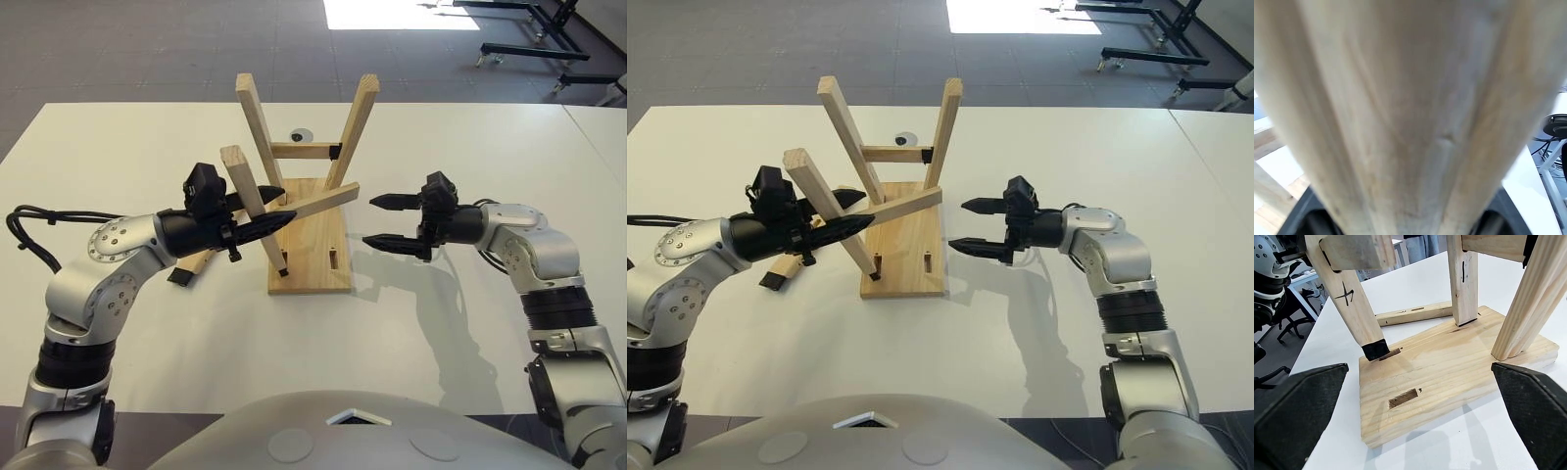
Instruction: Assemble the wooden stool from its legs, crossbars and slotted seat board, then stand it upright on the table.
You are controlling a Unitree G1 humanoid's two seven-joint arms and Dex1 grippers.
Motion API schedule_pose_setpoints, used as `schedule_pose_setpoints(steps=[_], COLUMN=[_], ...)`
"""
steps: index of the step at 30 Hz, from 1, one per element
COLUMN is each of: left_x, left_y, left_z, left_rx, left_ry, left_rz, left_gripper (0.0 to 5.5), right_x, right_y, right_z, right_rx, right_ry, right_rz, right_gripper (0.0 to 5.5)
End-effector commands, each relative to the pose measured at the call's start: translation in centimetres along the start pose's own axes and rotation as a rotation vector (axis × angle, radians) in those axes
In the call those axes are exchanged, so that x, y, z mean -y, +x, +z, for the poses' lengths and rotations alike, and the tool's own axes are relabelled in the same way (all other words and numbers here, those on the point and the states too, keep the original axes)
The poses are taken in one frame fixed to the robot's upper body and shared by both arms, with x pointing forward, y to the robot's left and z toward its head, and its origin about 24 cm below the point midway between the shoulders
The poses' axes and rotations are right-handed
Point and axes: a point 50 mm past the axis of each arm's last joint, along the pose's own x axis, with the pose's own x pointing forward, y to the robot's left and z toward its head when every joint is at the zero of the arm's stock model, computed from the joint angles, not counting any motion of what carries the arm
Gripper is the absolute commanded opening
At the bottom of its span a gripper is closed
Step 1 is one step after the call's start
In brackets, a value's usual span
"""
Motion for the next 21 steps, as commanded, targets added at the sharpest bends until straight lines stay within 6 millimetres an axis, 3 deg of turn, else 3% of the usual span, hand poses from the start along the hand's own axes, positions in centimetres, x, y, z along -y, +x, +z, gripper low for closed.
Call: schedule_pose_setpoints(steps=[1,7,21], left_x=[-0.8,-2.4,-2.9], left_y=[-1.0,-1.4,0.5], left_z=[0.2,1.4,2.4], left_rx=[-0.04,-0.024,0.014], left_ry=[0.003,0.066,0.135], left_rz=[0.005,0.04,0.009], left_gripper=[2.03,2.03,2.03], right_x=[-0.3,-0.7,-0.7], right_y=[0.0,-0.1,0.4], right_z=[-0.1,-0.5,-0.3], right_rx=[0.011,0.01,0.008], right_ry=[0.005,0.013,0.011], right_rz=[0.002,0.002,0.022], right_gripper=[5.4,5.4,5.4])
